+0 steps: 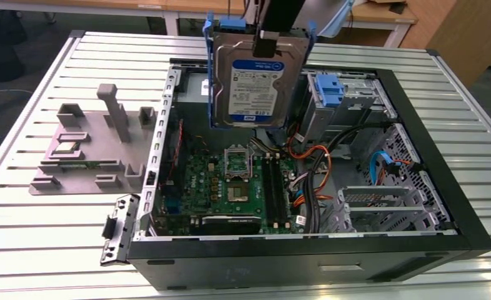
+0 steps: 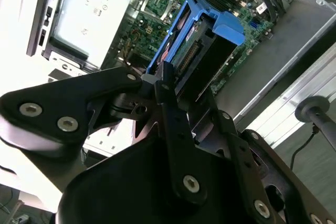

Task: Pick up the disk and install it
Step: 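Pick up the disk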

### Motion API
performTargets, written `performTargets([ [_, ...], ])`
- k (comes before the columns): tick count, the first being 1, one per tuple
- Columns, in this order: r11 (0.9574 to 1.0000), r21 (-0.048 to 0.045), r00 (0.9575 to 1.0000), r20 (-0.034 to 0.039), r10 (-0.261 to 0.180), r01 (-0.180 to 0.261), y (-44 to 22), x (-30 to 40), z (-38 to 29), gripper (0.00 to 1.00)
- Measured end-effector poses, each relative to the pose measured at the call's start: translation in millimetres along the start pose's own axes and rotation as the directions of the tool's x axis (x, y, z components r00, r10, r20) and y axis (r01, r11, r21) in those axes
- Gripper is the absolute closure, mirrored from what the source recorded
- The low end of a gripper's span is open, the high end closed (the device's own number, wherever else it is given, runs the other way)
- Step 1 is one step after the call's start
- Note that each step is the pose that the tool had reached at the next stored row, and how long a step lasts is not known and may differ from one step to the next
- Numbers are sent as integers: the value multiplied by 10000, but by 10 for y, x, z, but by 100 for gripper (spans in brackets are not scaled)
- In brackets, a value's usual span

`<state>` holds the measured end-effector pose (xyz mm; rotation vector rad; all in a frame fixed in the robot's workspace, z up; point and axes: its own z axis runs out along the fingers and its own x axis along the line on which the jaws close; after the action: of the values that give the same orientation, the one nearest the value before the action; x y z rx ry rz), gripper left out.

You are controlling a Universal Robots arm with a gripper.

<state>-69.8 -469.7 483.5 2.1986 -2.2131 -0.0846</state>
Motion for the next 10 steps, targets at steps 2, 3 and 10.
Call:
performTargets([
  [2, 10000, 0, 10000, 0, 0, 0, 0, 43, 0, 65],
  [3, 10000, 0, 10000, -1, 1, -1, 0, 65, -1, 65],
  [10, 10000, 1, 10000, -9, 0, 0, -1, 224, -4, 65],
])
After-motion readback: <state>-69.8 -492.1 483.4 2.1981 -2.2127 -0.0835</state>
